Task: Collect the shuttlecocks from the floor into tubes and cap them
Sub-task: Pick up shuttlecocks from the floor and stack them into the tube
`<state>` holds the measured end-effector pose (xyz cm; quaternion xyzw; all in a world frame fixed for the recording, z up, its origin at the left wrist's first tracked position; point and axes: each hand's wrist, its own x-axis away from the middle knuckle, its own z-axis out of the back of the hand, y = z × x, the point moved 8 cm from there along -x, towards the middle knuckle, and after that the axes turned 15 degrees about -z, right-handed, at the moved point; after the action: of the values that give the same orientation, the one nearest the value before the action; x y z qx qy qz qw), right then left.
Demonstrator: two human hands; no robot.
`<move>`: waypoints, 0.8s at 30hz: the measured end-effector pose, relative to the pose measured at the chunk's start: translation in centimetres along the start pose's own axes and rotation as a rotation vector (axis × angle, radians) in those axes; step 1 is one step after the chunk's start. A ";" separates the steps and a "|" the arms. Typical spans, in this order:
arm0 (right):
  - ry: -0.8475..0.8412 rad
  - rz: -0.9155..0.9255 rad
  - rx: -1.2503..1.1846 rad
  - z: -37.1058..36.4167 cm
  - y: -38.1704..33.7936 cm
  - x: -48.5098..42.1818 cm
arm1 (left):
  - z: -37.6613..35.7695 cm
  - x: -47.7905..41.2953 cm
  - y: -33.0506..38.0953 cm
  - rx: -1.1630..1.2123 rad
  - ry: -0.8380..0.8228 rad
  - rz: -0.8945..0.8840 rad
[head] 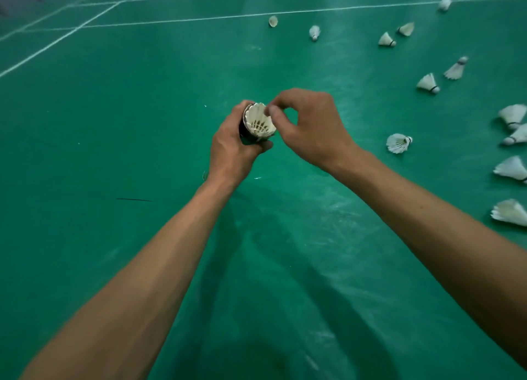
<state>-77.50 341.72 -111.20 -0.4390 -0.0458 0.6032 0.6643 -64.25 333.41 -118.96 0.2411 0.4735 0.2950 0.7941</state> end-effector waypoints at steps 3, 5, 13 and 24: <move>-0.186 -0.013 0.188 -0.6 -0.4 0.3 | -1.1 -0.1 1.4 0.047 -0.032 -0.042; -0.358 -0.038 0.348 -2.4 0.2 1.1 | -1.8 -0.1 2.6 0.070 -0.047 -0.073; -0.662 -0.196 0.395 -4.9 1.3 0.9 | -2.2 -0.3 3.0 -0.018 -0.081 -0.143; -0.346 -0.160 0.184 -3.7 0.5 -1.2 | -0.1 0.3 0.1 -0.101 -0.097 -0.073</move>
<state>-76.02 338.73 -113.24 -0.2614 -0.1388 0.6165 0.7296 -64.26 333.66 -119.16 0.1972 0.4274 0.2775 0.8375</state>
